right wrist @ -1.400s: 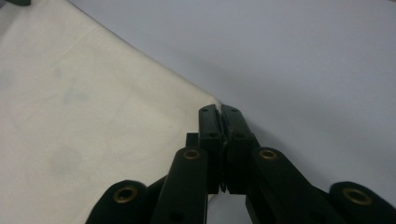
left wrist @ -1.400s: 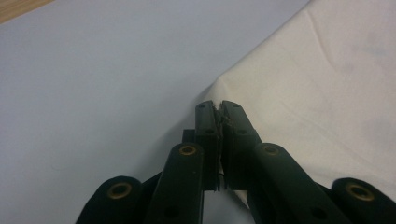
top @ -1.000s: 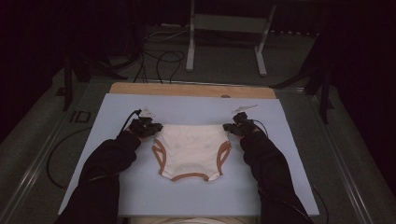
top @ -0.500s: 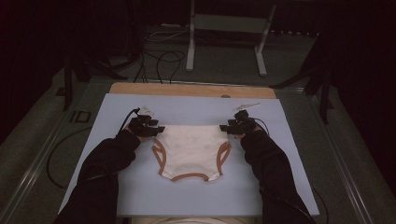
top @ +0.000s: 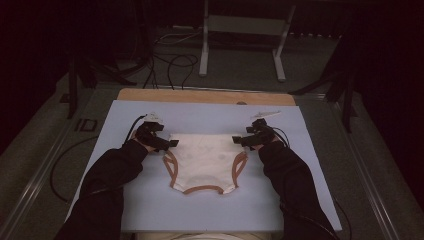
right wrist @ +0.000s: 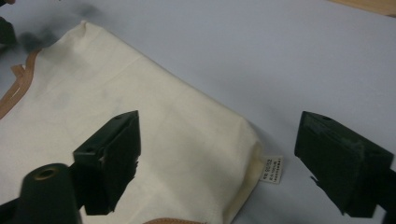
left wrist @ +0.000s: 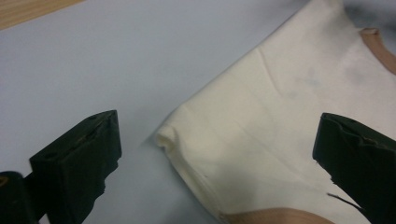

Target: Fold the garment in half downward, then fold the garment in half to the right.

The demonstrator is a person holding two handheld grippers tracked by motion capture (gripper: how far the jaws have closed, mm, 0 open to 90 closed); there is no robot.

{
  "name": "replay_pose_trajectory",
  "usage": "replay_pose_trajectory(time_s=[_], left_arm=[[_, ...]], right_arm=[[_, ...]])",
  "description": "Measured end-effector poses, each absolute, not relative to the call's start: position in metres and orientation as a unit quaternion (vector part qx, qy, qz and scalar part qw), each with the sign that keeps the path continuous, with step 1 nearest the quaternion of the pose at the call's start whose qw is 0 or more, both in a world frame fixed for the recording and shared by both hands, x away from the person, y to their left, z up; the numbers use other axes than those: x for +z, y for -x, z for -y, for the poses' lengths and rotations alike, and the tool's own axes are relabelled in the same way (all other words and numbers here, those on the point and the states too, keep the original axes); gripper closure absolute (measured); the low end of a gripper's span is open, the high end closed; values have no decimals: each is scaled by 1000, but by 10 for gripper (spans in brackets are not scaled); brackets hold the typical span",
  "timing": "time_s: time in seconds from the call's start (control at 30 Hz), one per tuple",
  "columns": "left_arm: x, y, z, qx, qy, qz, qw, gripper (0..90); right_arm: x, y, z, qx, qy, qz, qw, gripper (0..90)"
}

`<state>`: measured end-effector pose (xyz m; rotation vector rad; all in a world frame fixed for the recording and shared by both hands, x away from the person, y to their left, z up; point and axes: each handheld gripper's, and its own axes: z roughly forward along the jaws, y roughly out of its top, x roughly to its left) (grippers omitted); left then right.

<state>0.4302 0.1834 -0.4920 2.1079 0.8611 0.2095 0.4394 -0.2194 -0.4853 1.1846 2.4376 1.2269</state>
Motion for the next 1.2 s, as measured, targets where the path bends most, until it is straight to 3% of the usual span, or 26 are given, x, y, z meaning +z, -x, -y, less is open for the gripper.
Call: replay_pose_trajectory(time_s=[1.2], left_arm=[[-461, -342, -180, 100, -857, -237, 446, 2]], right_arm=[[-457, -425, 179, 424, -343, -833, 87, 119]])
